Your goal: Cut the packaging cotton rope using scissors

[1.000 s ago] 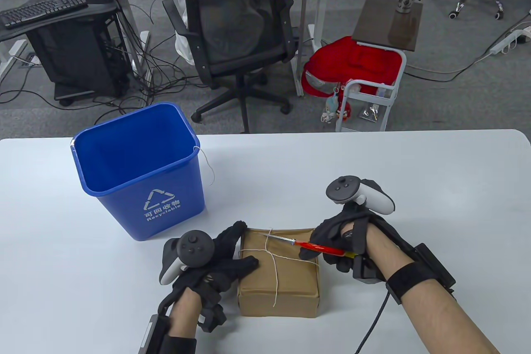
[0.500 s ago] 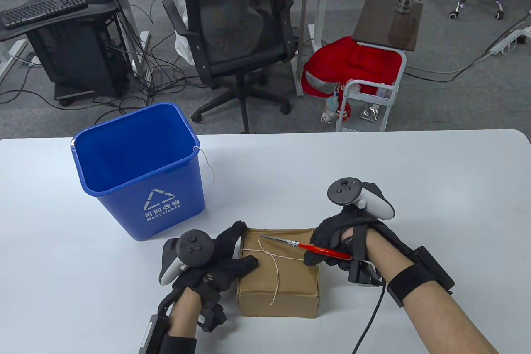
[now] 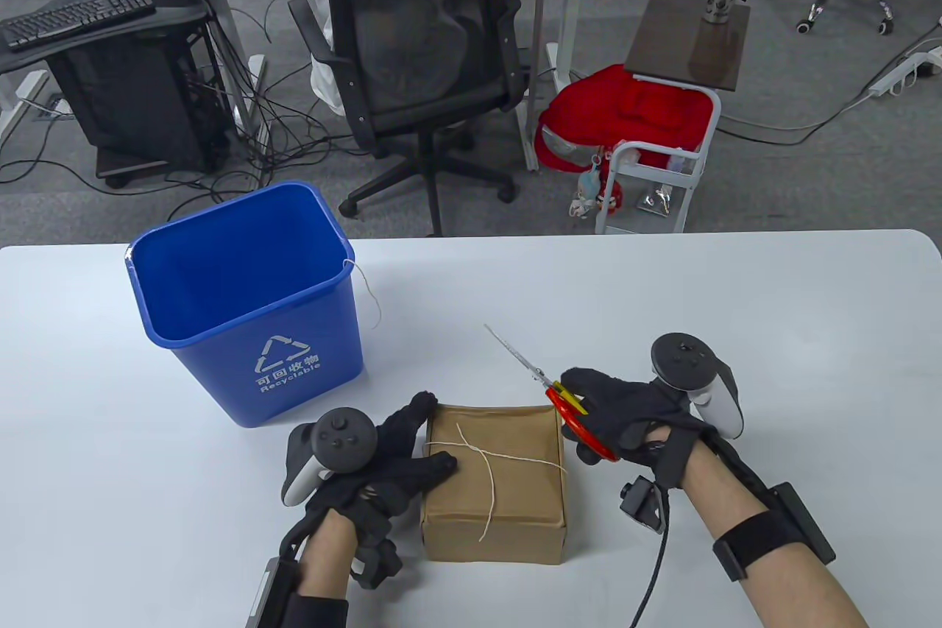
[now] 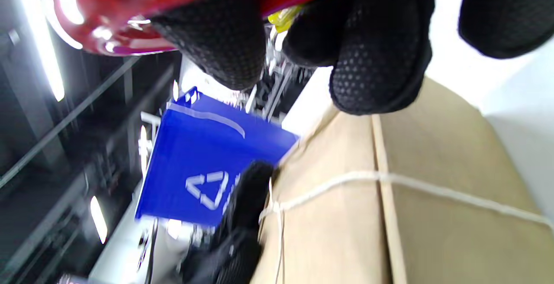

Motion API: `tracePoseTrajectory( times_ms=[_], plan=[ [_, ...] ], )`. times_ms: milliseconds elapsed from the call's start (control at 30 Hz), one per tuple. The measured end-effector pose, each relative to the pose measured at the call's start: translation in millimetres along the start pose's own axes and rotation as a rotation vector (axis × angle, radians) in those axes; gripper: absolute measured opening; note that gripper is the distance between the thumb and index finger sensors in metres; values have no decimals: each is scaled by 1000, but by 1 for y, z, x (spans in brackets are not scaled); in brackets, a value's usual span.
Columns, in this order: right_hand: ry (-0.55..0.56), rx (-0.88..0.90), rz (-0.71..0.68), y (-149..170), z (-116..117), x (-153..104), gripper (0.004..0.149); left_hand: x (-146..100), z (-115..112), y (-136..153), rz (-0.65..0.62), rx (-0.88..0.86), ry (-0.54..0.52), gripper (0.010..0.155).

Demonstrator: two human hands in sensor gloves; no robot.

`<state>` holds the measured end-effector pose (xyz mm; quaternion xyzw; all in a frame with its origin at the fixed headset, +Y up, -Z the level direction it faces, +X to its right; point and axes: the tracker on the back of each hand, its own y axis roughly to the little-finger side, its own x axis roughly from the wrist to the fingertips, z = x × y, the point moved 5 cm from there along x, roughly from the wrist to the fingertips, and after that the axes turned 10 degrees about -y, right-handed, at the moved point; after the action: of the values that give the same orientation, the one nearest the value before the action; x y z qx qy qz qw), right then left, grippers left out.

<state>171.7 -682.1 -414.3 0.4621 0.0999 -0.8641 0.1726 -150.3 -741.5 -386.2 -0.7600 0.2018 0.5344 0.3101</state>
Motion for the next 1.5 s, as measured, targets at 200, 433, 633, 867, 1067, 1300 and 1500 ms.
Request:
tracePoseTrajectory(
  times_ms=[200, 433, 633, 867, 1067, 1300, 1500],
  plan=[
    [239, -130, 134, 23, -23, -19, 77, 0, 0, 1, 2, -18, -4, 88],
    [310, -330, 413, 59, -40, -31, 76, 0, 1, 2, 8, -24, -10, 87],
    [311, -557, 615, 88, -47, -35, 74, 0, 1, 3, 6, -28, -10, 87],
    [326, -676, 688, 98, -44, -32, 72, 0, 1, 4, 7, -29, -13, 86],
    [292, -845, 803, 91, -38, -26, 72, 1, 2, 4, 8, -28, -11, 85],
    [204, -931, 867, 88, -30, -20, 71, 1, 2, 5, 11, -37, -10, 85],
    [346, -953, 643, 52, -26, -26, 69, 1, 1, 5, 12, -44, -8, 84]
  ],
)
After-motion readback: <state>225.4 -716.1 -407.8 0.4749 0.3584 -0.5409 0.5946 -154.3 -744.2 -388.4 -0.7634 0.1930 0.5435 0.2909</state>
